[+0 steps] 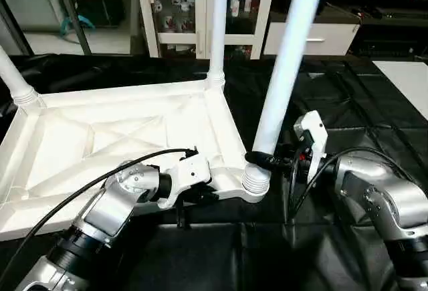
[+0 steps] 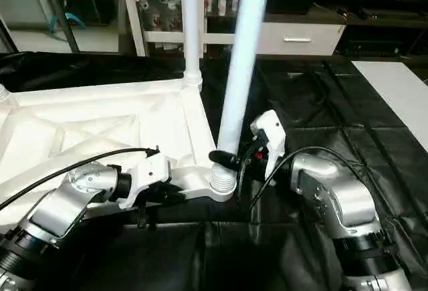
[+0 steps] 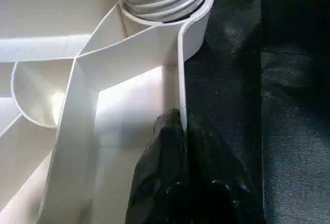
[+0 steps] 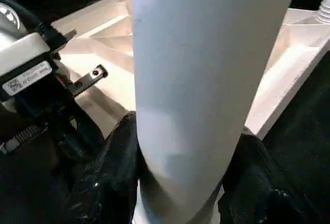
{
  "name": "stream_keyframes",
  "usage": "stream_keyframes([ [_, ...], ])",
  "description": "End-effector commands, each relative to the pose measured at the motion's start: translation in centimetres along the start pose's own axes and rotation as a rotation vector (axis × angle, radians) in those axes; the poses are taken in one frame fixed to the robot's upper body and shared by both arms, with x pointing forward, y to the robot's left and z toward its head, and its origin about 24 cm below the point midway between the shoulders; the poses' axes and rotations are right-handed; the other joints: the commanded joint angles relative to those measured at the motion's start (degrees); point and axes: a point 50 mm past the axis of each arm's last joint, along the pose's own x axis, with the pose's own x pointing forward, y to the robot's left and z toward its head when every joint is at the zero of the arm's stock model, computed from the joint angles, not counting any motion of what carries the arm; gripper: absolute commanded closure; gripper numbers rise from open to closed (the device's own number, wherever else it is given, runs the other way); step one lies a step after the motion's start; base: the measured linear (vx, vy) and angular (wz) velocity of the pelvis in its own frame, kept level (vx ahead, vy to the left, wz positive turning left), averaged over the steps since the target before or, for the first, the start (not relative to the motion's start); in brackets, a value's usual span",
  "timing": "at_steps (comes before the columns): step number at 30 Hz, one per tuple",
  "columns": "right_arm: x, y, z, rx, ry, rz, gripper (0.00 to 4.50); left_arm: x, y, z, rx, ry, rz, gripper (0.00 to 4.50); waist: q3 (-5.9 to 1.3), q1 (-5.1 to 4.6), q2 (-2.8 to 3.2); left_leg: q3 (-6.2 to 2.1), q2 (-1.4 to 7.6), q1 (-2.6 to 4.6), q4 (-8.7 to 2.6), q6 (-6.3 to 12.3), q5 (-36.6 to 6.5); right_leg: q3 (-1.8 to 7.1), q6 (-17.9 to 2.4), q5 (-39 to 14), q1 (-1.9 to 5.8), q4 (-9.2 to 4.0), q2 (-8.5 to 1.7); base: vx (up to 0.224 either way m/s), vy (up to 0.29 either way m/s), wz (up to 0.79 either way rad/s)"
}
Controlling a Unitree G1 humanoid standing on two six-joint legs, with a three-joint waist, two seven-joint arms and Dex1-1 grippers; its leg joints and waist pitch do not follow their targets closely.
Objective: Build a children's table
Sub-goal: Insert table leg to table base
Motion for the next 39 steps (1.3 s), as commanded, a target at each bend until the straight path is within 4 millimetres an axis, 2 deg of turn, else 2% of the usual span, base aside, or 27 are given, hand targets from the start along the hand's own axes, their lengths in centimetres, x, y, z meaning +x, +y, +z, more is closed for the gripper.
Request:
stream_keyframes([
  [1, 0.3, -0.2, -0.5, -0.015, 0.039, 0.005, 2.65, 0.6, -0.7, -0.2, 0.008, 0.022, -0.044, 4.50, -3.20, 0.03, -0.84, -1.90, 4.27, 2.19, -4.04, 2.74, -6.8, 1.30, -15.1, 2.0, 0.87, -3.75, -3.11, 0.000, 0.000, 0.00],
  [6, 0.6, -0.2, -0.9, -0.048, 0.089, 0.021, 2.65, 0.5, -0.7, -0.3, 0.009, 0.027, -0.045, 4.50, -3.21, -0.05, -0.67, -1.97, 4.29, 2.22, -4.12, 2.30, -7.4, 1.30, -15.0, 2.5, 0.89, -3.77, -3.05, 0.000, 0.000, 0.00],
  [16, 1.0, 0.4, -1.4, -0.059, 0.088, 0.047, 2.65, 0.5, -0.6, -0.3, 0.010, 0.036, -0.035, 4.50, -3.29, -0.11, -1.04, -2.04, 4.38, 2.39, -4.37, 0.90, -9.8, 1.36, -14.9, 2.1, 0.83, -3.84, -3.06, 0.000, 0.000, 0.00],
  [20, 1.0, 0.1, -1.6, -0.053, 0.060, 0.004, 2.65, 0.5, -0.6, -0.4, 0.006, 0.036, -0.030, 4.50, -3.26, -0.15, -1.01, -2.06, 4.38, 2.46, -4.51, 0.39, -10.7, 1.37, -14.6, 1.2, 0.68, -3.97, -3.01, 0.000, 0.000, 0.00],
  [25, 0.0, -0.7, -2.4, 0.014, -0.003, -0.117, 2.65, 0.4, -0.5, -0.5, 0.002, 0.040, -0.025, 4.50, -3.20, -0.20, -0.95, -2.10, 4.39, 2.49, -4.74, -0.58, -12.3, 1.42, -14.0, 0.0, 0.56, -4.11, -2.96, 0.000, 0.000, 0.00],
  [28, -0.5, -0.7, -2.7, 0.050, -0.030, -0.149, 2.65, 0.3, -0.5, -0.6, 0.000, 0.042, -0.022, 4.50, -3.23, -0.22, -0.96, -2.20, 4.40, 2.48, -4.83, -0.89, -12.9, 1.42, -13.7, -0.4, 0.54, -4.14, -2.97, 0.000, 0.000, 0.00],
  [29, -0.7, -0.7, -2.8, 0.058, -0.039, -0.157, 2.65, 0.3, -0.5, -0.6, -0.001, 0.042, -0.021, 4.50, -3.21, -0.21, -0.79, -2.19, 4.38, 2.56, -4.88, -1.01, -13.1, 1.40, -13.6, -0.4, 0.44, -4.16, -2.90, 0.000, 0.000, 0.00],
  [34, -1.3, -0.4, -3.4, 0.093, -0.075, -0.187, 2.65, 0.3, -0.4, -0.6, -0.005, 0.041, -0.015, 4.50, -3.22, -0.08, -0.89, -2.18, 4.39, 2.50, -4.96, -1.09, -13.1, 1.45, -13.2, -0.1, 0.45, -4.21, -2.95, 0.000, 0.000, 0.00],
  [35, -1.4, -0.2, -3.6, 0.096, -0.079, -0.190, 2.65, 0.3, -0.3, -0.6, -0.006, 0.041, -0.012, 4.50, -3.20, -0.06, -0.41, -2.28, 4.35, 2.45, -5.03, -1.23, -13.4, 1.41, -13.1, -0.3, 0.44, -4.18, -2.97, 0.000, 0.000, 0.00],
  [39, -1.6, 0.5, -4.3, 0.090, -0.075, -0.189, 2.66, 0.3, -0.1, -0.5, -0.010, 0.039, 0.000, 4.50, -3.09, -0.05, -0.70, -2.23, 4.42, 2.58, -5.19, -1.98, -14.8, 1.50, -12.5, -1.8, 0.29, -4.47, -2.94, 0.000, 0.000, 0.00],
])
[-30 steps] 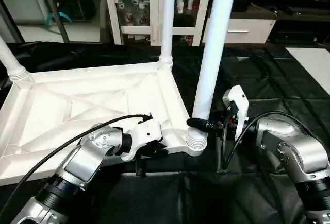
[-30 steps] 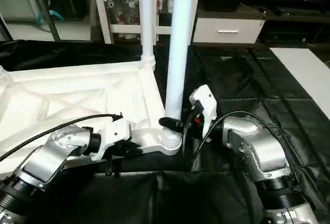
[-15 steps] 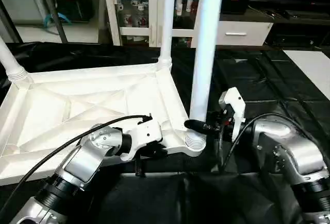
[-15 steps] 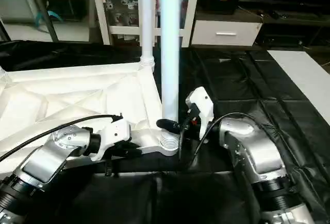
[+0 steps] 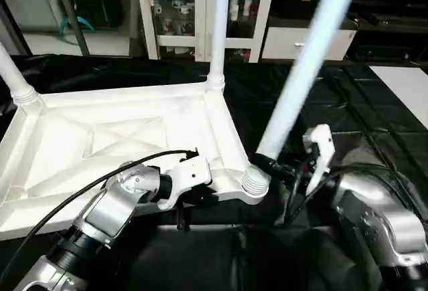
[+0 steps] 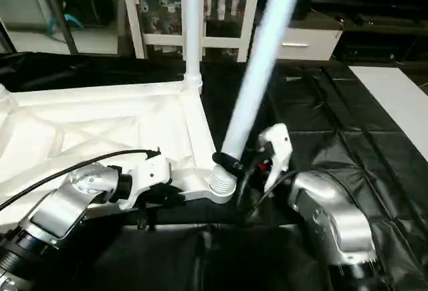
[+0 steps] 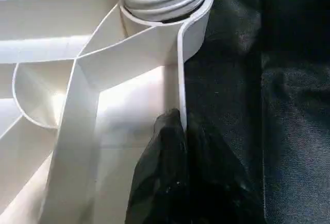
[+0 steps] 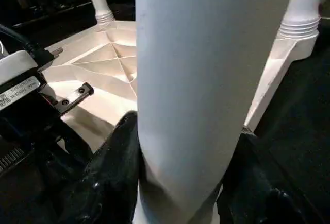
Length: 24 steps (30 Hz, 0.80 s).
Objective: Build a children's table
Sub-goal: Insert table leg to table base
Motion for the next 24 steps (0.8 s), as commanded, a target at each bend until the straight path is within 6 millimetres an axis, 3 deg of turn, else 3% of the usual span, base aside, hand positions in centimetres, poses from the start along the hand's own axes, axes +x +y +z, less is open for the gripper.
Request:
stream_keyframes([
  [1, -1.0, -0.5, -1.5, 0.015, 0.073, -0.066, 2.66, 0.2, 0.0, -0.4, -0.015, 0.023, 0.001, 4.50, -2.41, -0.09, 0.21, -2.27, 4.40, 2.48, -5.14, -2.06, -15.1, 1.51, -12.3, -2.2, 0.26, -4.47, -2.99, 0.000, 0.000, 0.00],
  [5, -1.5, 0.0, -1.9, 0.000, 0.085, -0.069, 2.66, 0.2, 0.4, -0.4, -0.019, 0.025, 0.016, 4.50, -2.28, 0.06, 0.24, -2.29, 4.46, 2.66, -5.34, -2.87, -16.9, 1.61, -11.5, -4.6, -0.04, -4.79, -2.97, 0.000, 0.000, 0.00],
  [6, -1.6, 0.1, -2.0, -0.008, 0.089, -0.070, 2.66, 0.2, 0.4, -0.4, -0.019, 0.025, 0.017, 4.50, -2.30, 0.10, 0.99, -2.45, 4.39, 2.68, -5.43, -3.37, -17.5, 1.60, -11.3, -4.6, -0.05, -4.69, -3.01, 0.000, 0.000, 0.00],
  [7, -1.6, 0.2, -2.0, -0.024, 0.095, -0.070, 2.66, 0.3, 0.5, -0.3, -0.019, 0.025, 0.019, 4.50, -2.21, -0.09, 0.50, -2.39, 4.39, 2.81, -5.52, -3.98, -19.3, 1.60, -11.1, -5.7, -0.20, -4.93, -2.87, 0.000, 0.000, 0.00],
  [17, -1.2, 1.3, -2.9, -0.103, 0.164, -0.027, 2.66, 0.3, 0.7, -0.2, -0.022, 0.023, 0.033, 4.50, -1.98, -0.20, 0.40, -2.60, 4.49, 2.61, -5.78, -4.12, -20.9, 1.75, -9.9, -9.3, -0.41, -5.34, -3.10, 0.000, 0.000, 0.00],
  [24, -0.4, 0.7, -3.0, -0.113, 0.209, -0.052, 2.66, 0.3, 0.6, -0.2, -0.023, 0.017, 0.033, 4.50, -1.84, -0.56, 0.22, -2.77, 4.44, 2.44, -5.94, -4.56, -22.3, 1.75, -9.4, -12.0, -0.56, -5.51, -3.16, 0.000, 0.000, 0.00],
])
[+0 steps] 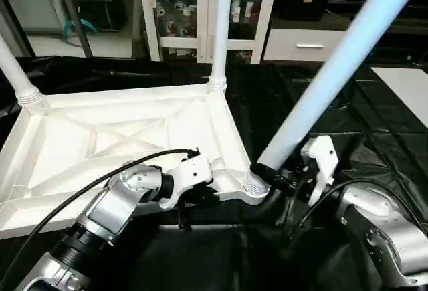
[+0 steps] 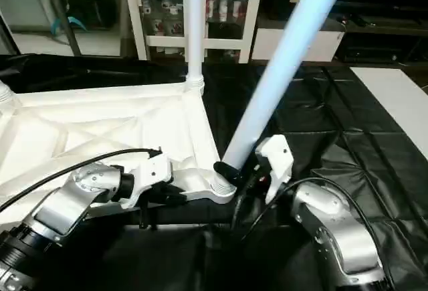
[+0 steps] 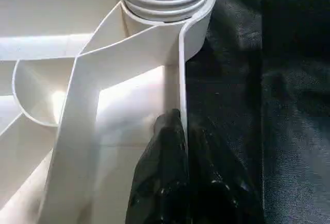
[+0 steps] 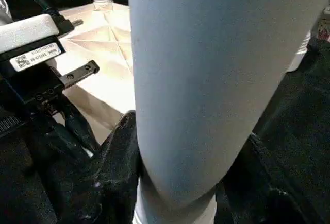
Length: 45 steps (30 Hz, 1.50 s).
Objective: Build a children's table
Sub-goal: Insert table leg to table base
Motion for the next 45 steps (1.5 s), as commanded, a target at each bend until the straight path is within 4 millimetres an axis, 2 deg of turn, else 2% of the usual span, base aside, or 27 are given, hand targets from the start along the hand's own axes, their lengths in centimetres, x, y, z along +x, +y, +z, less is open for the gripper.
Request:
stream_keyframes([
  [1, 0.2, -0.3, -2.7, 0.077, 0.148, -0.023, 2.66, -0.1, 0.2, -0.1, -0.002, 0.012, 0.027, 4.50, -1.71, -0.28, -0.03, -2.76, 4.47, 2.45, -5.86, -4.75, -23.0, 1.78, -9.3, -13.0, -0.65, -5.42, -3.20, 0.000, 0.000, 0.00],
  [4, 0.7, -0.7, -2.5, 0.077, 0.157, -0.025, 2.66, -0.1, 0.2, -0.1, -0.001, 0.009, 0.024, 4.50, -1.67, -0.50, -0.06, -2.93, 4.46, 2.38, -6.01, -5.46, -24.5, 1.75, -9.0, -14.4, -0.70, -5.48, -3.14, 0.000, 0.000, 0.00],
  [5, 0.9, -0.9, -2.5, 0.071, 0.161, -0.029, 2.66, -0.1, 0.1, -0.1, 0.000, 0.008, 0.024, 4.50, -1.64, -0.49, -0.03, -2.89, 4.49, 2.65, -5.97, -5.88, -25.3, 1.79, -8.9, -15.0, -1.02, -5.61, -3.15, 0.000, 0.000, 0.00],
  [7, 1.2, -1.1, -2.5, 0.072, 0.164, -0.029, 2.66, -0.1, 0.1, -0.1, 0.001, 0.008, 0.024, 4.50, -1.61, -0.62, -0.02, -3.06, 4.45, 2.45, -6.08, -6.36, -26.1, 1.79, -8.4, -16.1, -0.90, -5.68, -3.23, 0.000, 0.000, 0.00],
  [9, 1.2, -0.9, -2.6, 0.089, 0.179, -0.011, 2.66, -0.1, 0.2, -0.1, 0.000, 0.008, 0.026, 4.50, -1.56, -0.64, -0.12, -3.07, 4.47, 2.54, -6.14, -6.50, -26.7, 1.79, -8.2, -16.4, -1.05, -5.74, -3.17, 0.000, 0.000, 0.00],
  [10, 1.2, -0.6, -3.0, 0.095, 0.197, 0.004, 2.66, -0.1, 0.2, 0.0, -0.001, 0.006, 0.030, 4.50, -1.53, -0.71, -0.42, -3.02, 4.48, 2.58, -6.15, -6.52, -27.1, 1.80, -8.1, -16.8, -1.11, -5.82, -3.14, 0.000, 0.000, 0.00],
  [14, 0.9, -0.2, -4.2, 0.107, 0.240, 0.010, 2.66, -0.2, 0.3, -0.1, -0.005, 0.006, 0.041, 4.50, -1.49, -0.62, -0.28, -3.12, 4.48, 2.68, -6.21, -6.76, -28.0, 1.90, -7.6, -18.1, -1.26, -6.02, -3.28, 0.000, 0.000, 0.00],
  [16, 0.8, -0.1, -4.4, 0.112, 0.241, 0.008, 2.66, -0.2, 0.3, -0.2, -0.006, 0.006, 0.043, 4.50, -1.57, -0.60, -0.30, -3.09, 4.52, 2.72, -6.27, -6.74, -27.6, 1.92, -7.6, -16.9, -1.26, -6.02, -3.21, 0.000, 0.000, 0.00],
  [17, 0.7, -0.1, -4.5, 0.115, 0.239, 0.002, 2.66, -0.2, 0.3, -0.2, -0.010, 0.005, 0.048, 4.50, -1.59, -0.56, 0.00, -3.09, 4.51, 2.78, -6.37, -6.82, -27.3, 1.88, -7.7, -15.8, -1.22, -5.95, -3.13, 0.000, 0.000, 0.00],
  [19, 0.7, -0.1, -4.5, 0.116, 0.237, -0.001, 2.66, -0.2, 0.3, -0.2, -0.012, 0.003, 0.049, 4.50, -1.60, -0.61, -0.18, -3.05, 4.51, 2.76, -6.48, -6.88, -27.5, 1.81, -7.8, -15.3, -1.13, -5.97, -3.06, 0.000, 0.000, 0.00],
  [20, 0.7, -0.1, -4.5, 0.115, 0.234, -0.005, 2.66, -0.2, 0.3, -0.3, -0.014, 0.004, 0.049, 4.50, -1.62, -0.57, 0.01, -3.06, 4.52, 2.82, -6.52, -6.99, -27.5, 1.82, -7.8, -14.9, -1.16, -5.97, -3.05, 0.000, 0.000, 0.00],
  [21, 0.7, -0.2, -4.5, 0.110, 0.229, -0.012, 2.66, -0.2, 0.2, -0.4, -0.017, 0.005, 0.053, 4.50, -1.61, -0.59, -0.05, -3.03, 4.53, 2.81, -6.54, -7.03, -27.6, 1.82, -7.8, -14.7, -1.17, -6.01, -3.02, 0.000, 0.000, 0.00],
  [23, 0.9, -0.4, -4.4, 0.100, 0.212, -0.043, 2.66, -0.2, 0.2, -0.6, -0.030, 0.011, 0.064, 4.50, -1.56, -0.64, 0.06, -3.00, 4.50, 2.95, -6.56, -7.36, -28.4, 1.82, -7.8, -14.9, -1.33, -6.12, -2.97, 0.000, 0.000, 0.00],
  [24, 0.9, -0.5, -4.3, 0.098, 0.206, -0.054, 2.66, -0.2, 0.3, -0.7, -0.034, 0.013, 0.067, 4.50, -1.47, -0.74, -0.02, -3.12, 4.43, 2.75, -6.64, -7.37, -29.1, 1.82, -7.6, -16.4, -1.24, -6.21, -3.07, 0.000, 0.000, 0.00],
  [25, 1.3, -1.2, -4.0, 0.090, 0.180, -0.140, 2.66, -0.1, 0.5, -0.8, -0.056, 0.018, 0.105, 4.50, -1.41, -0.84, 0.16, -3.19, 4.41, 2.78, -6.71, -7.73, -29.8, 1.82, -7.4, -17.8, -1.40, -6.30, -3.15, 0.000, 0.000, 0.00],
  [26, 1.3, -1.2, -4.0, 0.090, 0.180, -0.140, 2.66, -0.1, 0.5, -0.8, -0.056, 0.018, 0.105, 4.50, -1.34, -0.99, 0.06, -3.23, 4.33, 2.74, -6.69, -7.87, -30.4, 1.81, -7.3, -18.9, -1.49, -6.40, -3.13, 0.000, 0.000, 0.00],
  [28, 1.9, -2.4, -3.9, 0.090, 0.161, -0.278, 2.66, 0.6, 0.7, -0.7, -0.094, 0.022, 0.151, 4.50, -1.26, -1.27, 0.16, -3.59, 4.25, 2.69, -6.81, -8.32, -32.1, 1.68, -6.7, -22.0, -1.44, -6.56, -3.19, 0.000, 0.000, 0.00],
  [29, 2.3, -3.1, -3.9, 0.090, 0.159, -0.352, 2.66, 1.0, 0.8, -0.4, -0.118, 0.016, 0.176, 4.50, -1.13, -1.70, 0.09, -3.75, 4.21, 2.79, -6.88, -8.98, -33.8, 1.54, -6.4, -24.2, -1.67, -6.75, -3.22, 0.000, 0.000, 0.00],
  [31, 2.7, -3.8, -3.8, 0.088, 0.159, -0.422, 2.66, 1.6, 1.0, 0.2, -0.137, 0.002, 0.198, 4.50, -1.12, -2.26, 0.43, -4.16, 4.02, 3.15, -6.87, -9.71, -36.4, 1.23, -5.7, -26.3, -1.88, -7.05, -3.05, 0.000, 0.000, 0.00],
  [33, 3.2, -4.5, -3.7, 0.095, 0.153, -0.488, 2.66, 2.2, 1.1, 0.8, -0.151, -0.009, 0.214, 4.50, -1.05, -2.99, 0.48, -4.45, 3.96, 3.10, -7.08, -9.84, -38.5, 0.90, -5.6, -25.7, -1.72, -7.15, -2.85, 0.000, 0.000, 0.00],
  [34, 3.8, -5.1, -3.4, 0.096, 0.147, -0.540, 2.66, 2.9, 1.4, 1.4, -0.157, -0.010, 0.243, 4.50, -1.11, -3.11, 0.70, -4.56, 3.89, 3.11, -7.27, -9.92, -39.4, 0.72, -5.2, -25.0, -1.56, -7.27, -2.70, 0.000, 0.000, 0.00],
  [36, 4.6, -5.8, -3.1, 0.101, 0.141, -0.600, 2.66, 3.7, 1.9, 2.3, -0.171, -0.010, 0.288, 4.50, -1.10, -3.66, 0.60, -4.49, 3.76, 3.31, -7.27, -9.90, -40.3, 0.57, -5.6, -23.8, -1.85, -7.44, -2.56, -0.028, 0.028, -0.07],
  [37, 5.0, -6.1, -2.9, 0.104, 0.138, -0.626, 2.66, 4.2, 2.2, 2.8, -0.183, -0.006, 0.314, 4.50, -1.07, -3.78, 0.60, -4.32, 3.68, 3.74, -7.15, -9.68, -41.0, 0.59, -5.8, -24.1, -2.22, -7.72, -2.63, 0.000, 0.000, 0.00],
  [39, 5.6, -6.3, -2.8, 0.110, 0.136, -0.654, 2.66, 4.7, 2.5, 3.3, -0.192, -0.002, 0.345, 4.50, -1.23, -4.08, 0.51, -4.51, 3.76, 3.19, -7.43, -9.36, -40.0, 0.36, -6.0, -21.5, -1.45, -7.56, -2.77, 0.000, 0.000, 0.00],
  [41, 6.8, -6.8, -2.3, 0.125, 0.133, -0.726, 2.66, 5.9, 3.0, 4.9, -0.223, -0.014, 0.419, 4.50, -1.22, -4.15, 0.01, -4.28, 3.71, 3.25, -7.42, -9.09, -39.9, 0.37, -6.0, -20.6, -1.73, -7.64, -2.70, 0.000, 0.000, 0.00],
  [43, 7.3, -7.0, -2.0, 0.132, 0.128, -0.758, 2.66, 6.4, 3.2, 5.6, -0.238, -0.027, 0.456, 4.50, -1.35, -4.11, 0.10, -4.14, 3.47, 3.74, -7.04, -8.53, -40.0, 0.26, -6.3, -21.0, -1.96, -7.99, -2.84, 0.000, 0.000, 0.00],
  [45, 7.5, -7.1, -2.0, 0.131, 0.127, -0.766, 2.66, 6.5, 3.2, 5.8, -0.244, -0.031, 0.463, 4.50, -1.51, -4.05, 0.06, -4.32, 3.65, 2.88, -7.15, -7.67, -37.1, 0.37, -6.7, -16.9, -1.17, -7.65, -3.10, 0.000, 0.000, 0.00],
])
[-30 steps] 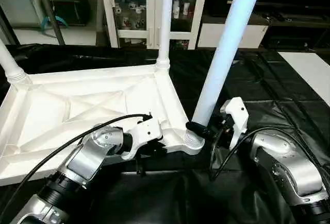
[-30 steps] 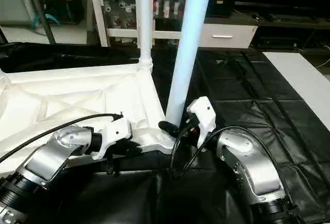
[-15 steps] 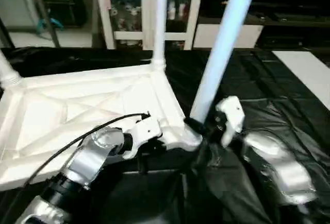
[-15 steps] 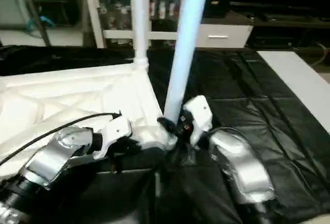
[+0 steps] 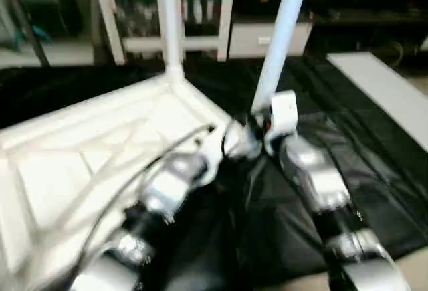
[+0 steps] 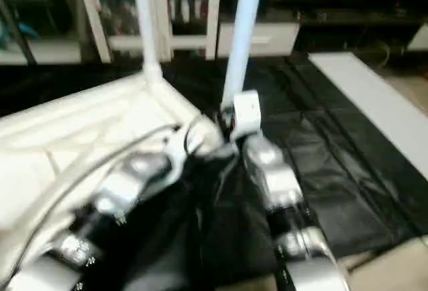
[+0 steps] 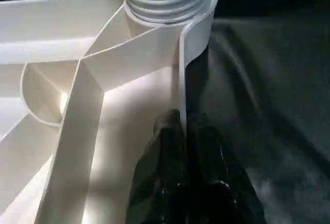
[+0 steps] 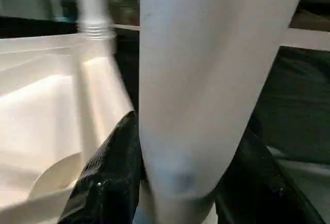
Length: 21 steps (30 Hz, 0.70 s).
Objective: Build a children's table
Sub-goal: Insert table leg to table base
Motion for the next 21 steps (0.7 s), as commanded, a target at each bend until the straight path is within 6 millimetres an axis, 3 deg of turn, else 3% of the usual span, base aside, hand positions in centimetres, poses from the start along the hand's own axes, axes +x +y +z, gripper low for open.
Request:
stream_keyframes([
  [1, -0.5, -3.0, -3.5, -0.005, 0.158, -0.180, 2.66, 0.0, -0.5, 1.6, -0.003, -0.072, -0.003, 4.50, -2.57, -0.58, -0.13, -3.62, 4.29, 1.91, -6.50, -7.01, -35.1, 0.49, -7.0, -14.2, -0.15, -4.20, -2.56, 0.000, 0.000, 0.00],
  [2, -0.3, -3.0, -3.4, 0.002, 0.153, -0.197, 2.66, 0.2, -0.7, 1.7, -0.013, -0.076, -0.005, 4.50, -2.66, -0.47, -0.62, -3.23, 4.23, 1.92, -6.23, -6.08, -33.2, 0.68, -7.6, -12.8, -0.31, -4.14, -2.69, 0.000, 0.000, 0.00],
  [4, -0.1, -2.9, -3.4, 0.008, 0.150, -0.205, 2.66, 0.2, -0.8, 1.6, -0.017, -0.073, -0.008, 4.50, -2.64, -0.16, -0.58, -2.88, 4.12, 1.90, -5.84, -4.42, -30.6, 1.01, -8.1, -13.7, -0.37, -4.28, -3.10, 0.000, 0.000, 0.00],
  [6, 0.0, -2.8, -3.3, 0.012, 0.145, -0.206, 2.66, 0.3, -0.8, 1.5, -0.020, -0.069, -0.004, 4.50, -2.60, 0.06, -0.67, -2.71, 4.24, 1.73, -5.86, -3.56, -28.5, 1.06, -8.1, -13.4, -0.29, -4.25, -2.86, 0.000, 0.000, 0.00],
  [7, 0.2, -2.8, -3.3, 0.015, 0.141, -0.207, 2.66, 0.4, -0.7, 1.5, -0.024, -0.066, 0.001, 4.50, -2.59, 0.04, -0.73, -2.53, 4.25, 2.08, -5.68, -3.49, -29.0, 1.13, -8.3, -14.6, -0.74, -4.39, -2.82, 0.000, 0.000, 0.00],
  [15, 0.6, -2.3, -2.5, 0.036, 0.078, -0.127, 2.66, 0.4, -0.7, 1.5, -0.028, -0.064, -0.004, 4.50, -2.61, 0.11, -0.46, -2.46, 4.37, 2.10, -5.79, -3.62, -28.8, 1.02, -9.0, -12.5, -0.67, -4.15, -2.43, 0.000, 0.000, 0.00],
  [18, 0.6, -2.3, -2.3, 0.038, 0.056, -0.094, 2.66, 0.5, -0.7, 1.4, -0.029, -0.063, -0.011, 4.50, -2.56, 0.12, -0.55, -2.33, 4.29, 2.20, -5.65, -3.26, -29.4, 1.09, -8.8, -15.2, -0.89, -4.47, -2.50, 0.000, 0.000, 0.00],
  [19, 0.6, -2.3, -2.2, 0.039, 0.053, -0.090, 2.31, 0.5, -0.7, 1.4, -0.029, -0.063, -0.012, 4.50, -2.56, 0.08, -0.59, -2.38, 4.30, 2.19, -5.63, -3.26, -29.7, 1.09, -8.5, -16.1, -0.90, -4.58, -2.51, 0.000, 0.000, 0.00],
  [21, 0.6, -2.3, -2.1, 0.047, 0.049, -0.085, 2.31, 0.5, -0.6, 1.4, -0.030, -0.062, -0.013, 4.50, -2.52, 0.06, -0.61, -2.47, 4.35, 2.19, -5.71, -3.47, -30.2, 1.05, -8.1, -17.3, -1.00, -4.68, -2.47, 0.000, 0.000, 0.00],
])
